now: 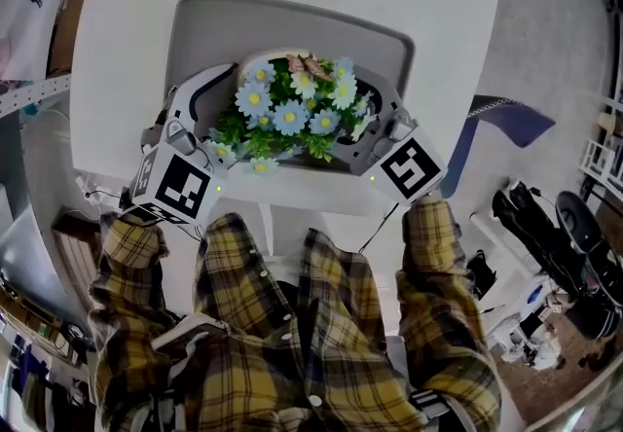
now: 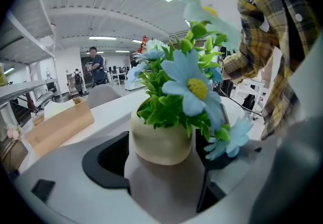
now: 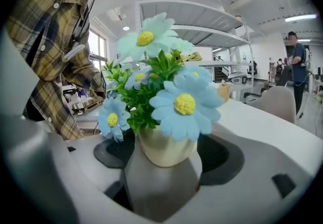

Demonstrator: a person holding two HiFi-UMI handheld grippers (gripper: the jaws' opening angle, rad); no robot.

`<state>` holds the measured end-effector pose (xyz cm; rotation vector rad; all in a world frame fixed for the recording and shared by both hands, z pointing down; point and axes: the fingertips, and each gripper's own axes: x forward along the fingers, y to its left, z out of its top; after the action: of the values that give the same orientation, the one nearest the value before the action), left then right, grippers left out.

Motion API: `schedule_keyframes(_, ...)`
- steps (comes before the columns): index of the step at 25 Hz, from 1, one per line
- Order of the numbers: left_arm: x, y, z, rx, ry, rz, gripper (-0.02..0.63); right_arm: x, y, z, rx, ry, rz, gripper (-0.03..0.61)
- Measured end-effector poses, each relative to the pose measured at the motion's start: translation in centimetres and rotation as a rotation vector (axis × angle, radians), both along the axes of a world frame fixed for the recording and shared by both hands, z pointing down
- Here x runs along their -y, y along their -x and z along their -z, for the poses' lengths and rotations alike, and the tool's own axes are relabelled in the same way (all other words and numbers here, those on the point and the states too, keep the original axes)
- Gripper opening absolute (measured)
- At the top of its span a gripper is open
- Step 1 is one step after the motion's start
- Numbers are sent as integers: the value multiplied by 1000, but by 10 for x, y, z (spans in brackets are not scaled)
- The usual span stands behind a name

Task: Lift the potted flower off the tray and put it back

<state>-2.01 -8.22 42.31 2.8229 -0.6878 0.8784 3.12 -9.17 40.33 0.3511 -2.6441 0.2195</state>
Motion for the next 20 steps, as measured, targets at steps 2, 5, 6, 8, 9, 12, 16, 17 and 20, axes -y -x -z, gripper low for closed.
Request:
schedule_keyframes(2, 2, -2, 0, -1, 0, -1, 398, 3, 1, 0, 3, 2, -1, 365)
schedule_keyframes(5, 3, -3, -1, 1, 1, -6, 398, 5, 4, -1, 6, -7, 8, 370)
schedule_keyframes(6, 4, -4, -1, 2, 2, -7, 397, 5, 4, -1, 7, -13, 15, 370)
schedule_keyframes(8, 5, -6, -2, 4, 3, -9, 397, 5, 6, -1, 10, -25, 26, 370)
schedule_keyframes(9, 5, -6, -2, 4, 3, -10, 397, 5, 7, 0, 13, -28, 28, 370)
schedule_keyframes(12, 4, -5, 0, 8, 6, -7, 397, 4, 10, 3, 29, -30, 21, 369)
schedule_keyframes(16, 5, -5, 2, 14, 10, -4, 397, 4, 9, 5, 17, -40, 17, 369)
schedule_keyframes(17, 5, -6, 1, 15, 11, -3, 397, 4, 9, 5, 14, -45, 15, 370)
schedule_keyframes(20, 7, -6, 1, 7, 20, 1, 397, 6, 9, 6, 13, -59, 11, 370)
